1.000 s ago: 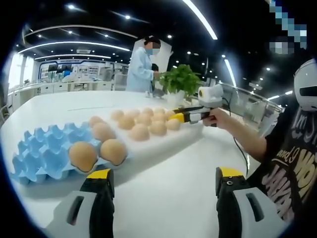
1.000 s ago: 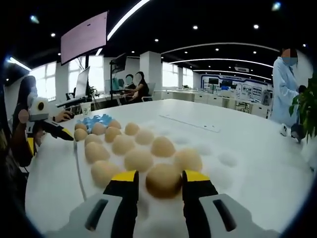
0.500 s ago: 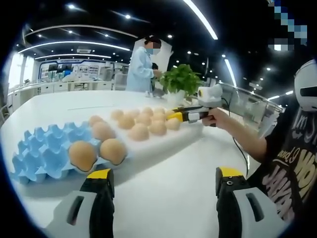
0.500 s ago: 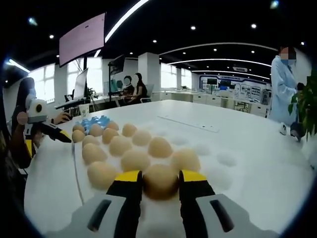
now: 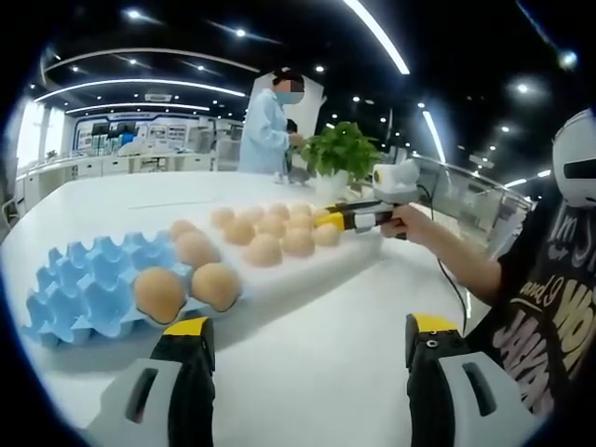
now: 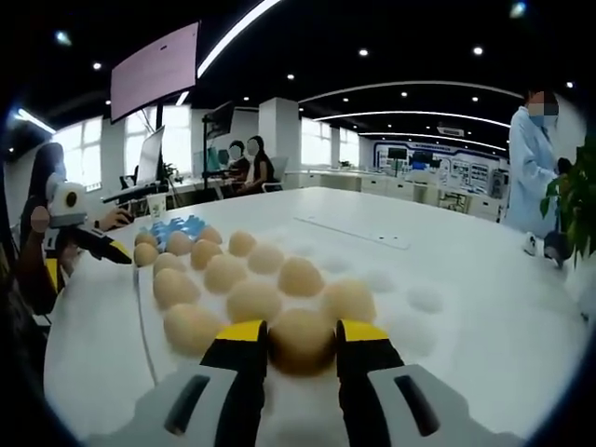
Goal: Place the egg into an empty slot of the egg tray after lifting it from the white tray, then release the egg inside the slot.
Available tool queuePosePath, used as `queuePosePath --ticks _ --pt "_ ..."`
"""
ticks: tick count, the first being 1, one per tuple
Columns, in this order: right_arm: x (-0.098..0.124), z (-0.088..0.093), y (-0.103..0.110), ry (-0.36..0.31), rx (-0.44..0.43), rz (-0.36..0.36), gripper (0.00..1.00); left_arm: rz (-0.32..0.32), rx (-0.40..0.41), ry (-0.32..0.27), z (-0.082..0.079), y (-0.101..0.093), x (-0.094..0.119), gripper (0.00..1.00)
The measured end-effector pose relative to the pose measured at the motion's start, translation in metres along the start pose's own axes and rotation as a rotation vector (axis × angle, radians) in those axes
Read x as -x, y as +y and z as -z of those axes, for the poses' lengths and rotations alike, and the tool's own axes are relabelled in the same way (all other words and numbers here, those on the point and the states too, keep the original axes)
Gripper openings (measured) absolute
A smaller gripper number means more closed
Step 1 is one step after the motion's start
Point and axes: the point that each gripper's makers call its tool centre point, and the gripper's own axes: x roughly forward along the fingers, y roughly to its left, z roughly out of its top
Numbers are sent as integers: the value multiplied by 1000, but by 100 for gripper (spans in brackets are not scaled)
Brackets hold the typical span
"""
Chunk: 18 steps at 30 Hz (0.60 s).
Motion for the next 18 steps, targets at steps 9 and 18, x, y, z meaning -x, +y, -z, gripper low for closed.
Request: queuePosePath --ticks 9,18 --pt "0 0 -2 12 15 10 30 -13 5 -17 -2 4 6 86" --pt "2 -2 -3 9 17 14 30 -15 6 -25 -2 5 8 86"
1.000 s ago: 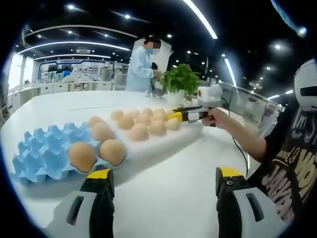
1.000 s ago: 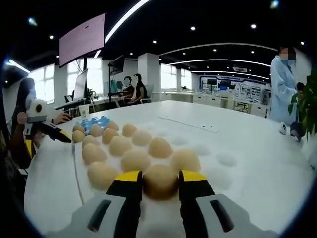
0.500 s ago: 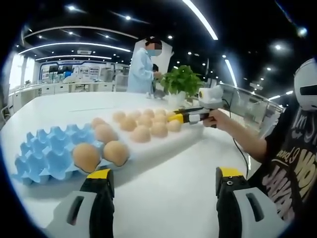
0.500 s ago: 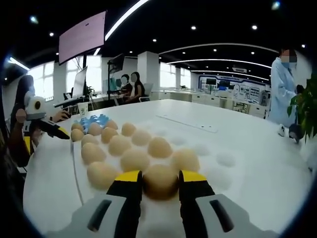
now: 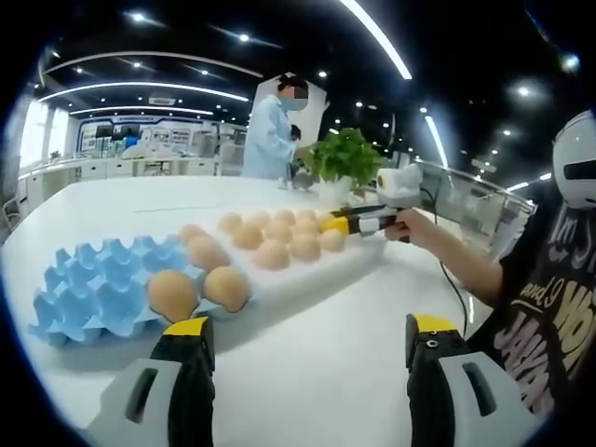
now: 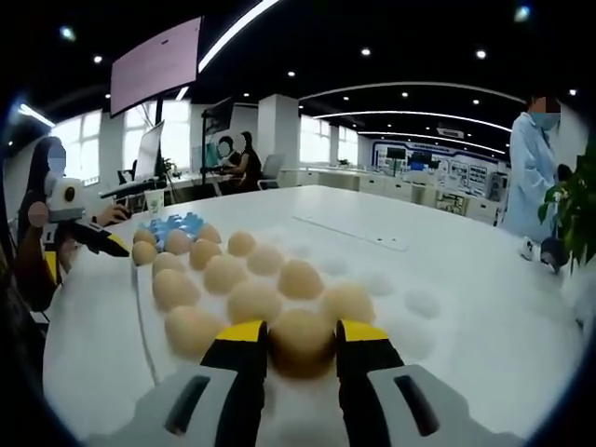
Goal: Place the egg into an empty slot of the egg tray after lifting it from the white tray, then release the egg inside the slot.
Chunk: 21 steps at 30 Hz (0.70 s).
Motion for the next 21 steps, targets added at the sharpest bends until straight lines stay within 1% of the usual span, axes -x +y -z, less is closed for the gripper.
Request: queuePosePath --ticks 10,13,16,21 --pt "2 -4 0 -6 0 2 30 -9 8 -9 1 4 2 86" --pt "5 -7 0 -14 -2 4 30 -21 9 -1 4 7 3 86" --pt "7 -9 0 -21 -6 6 30 -19 12 -12 2 7 4 86" --pt "8 -11 1 -26 -2 8 30 -26 14 -11 2 9 3 86"
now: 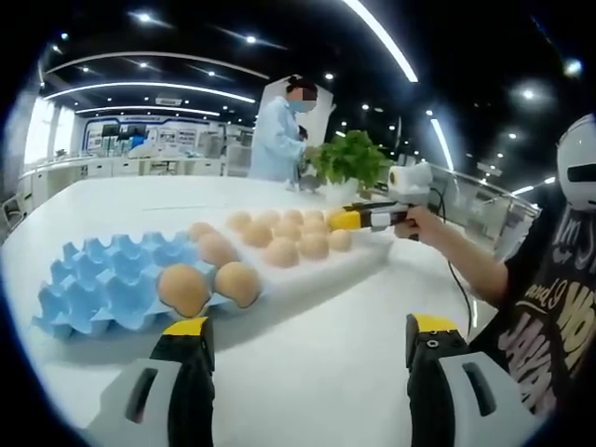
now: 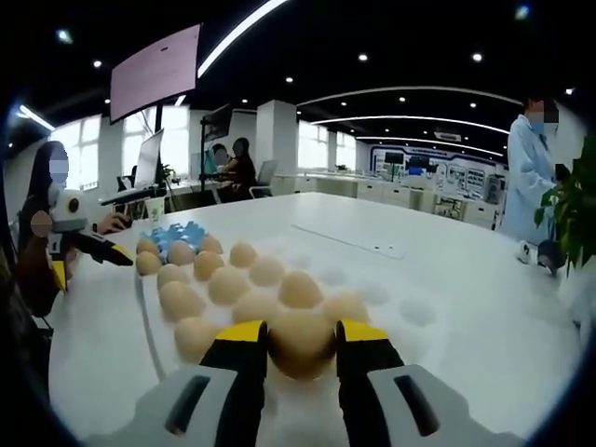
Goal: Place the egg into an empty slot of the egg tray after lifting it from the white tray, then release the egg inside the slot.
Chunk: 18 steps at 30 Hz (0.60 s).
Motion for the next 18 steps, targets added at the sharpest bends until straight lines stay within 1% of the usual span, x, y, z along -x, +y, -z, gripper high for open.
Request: queuePosePath --ticks 11,18 --pt "4 -6 1 -11 3 6 30 -5 -1 -11 -3 1 -1 84" --pt "2 -9 5 -10 10 -2 30 -10 2 -5 -1 3 -1 84"
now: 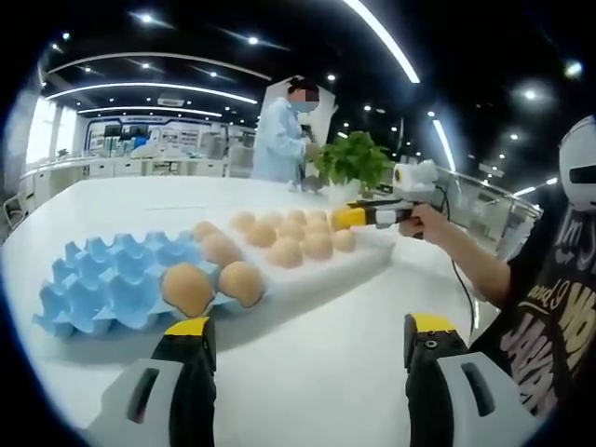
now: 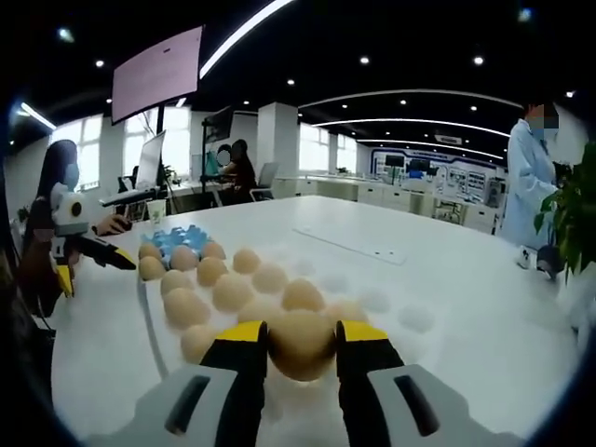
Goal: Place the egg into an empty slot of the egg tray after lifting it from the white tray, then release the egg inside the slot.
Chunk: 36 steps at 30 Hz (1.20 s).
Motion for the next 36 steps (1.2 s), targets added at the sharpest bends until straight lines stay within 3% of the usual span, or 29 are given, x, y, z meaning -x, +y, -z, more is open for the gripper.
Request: queuePosePath --ticks 36 --pt "-25 -43 42 -61 42 -80 30 -3 32 -22 2 9 4 85"
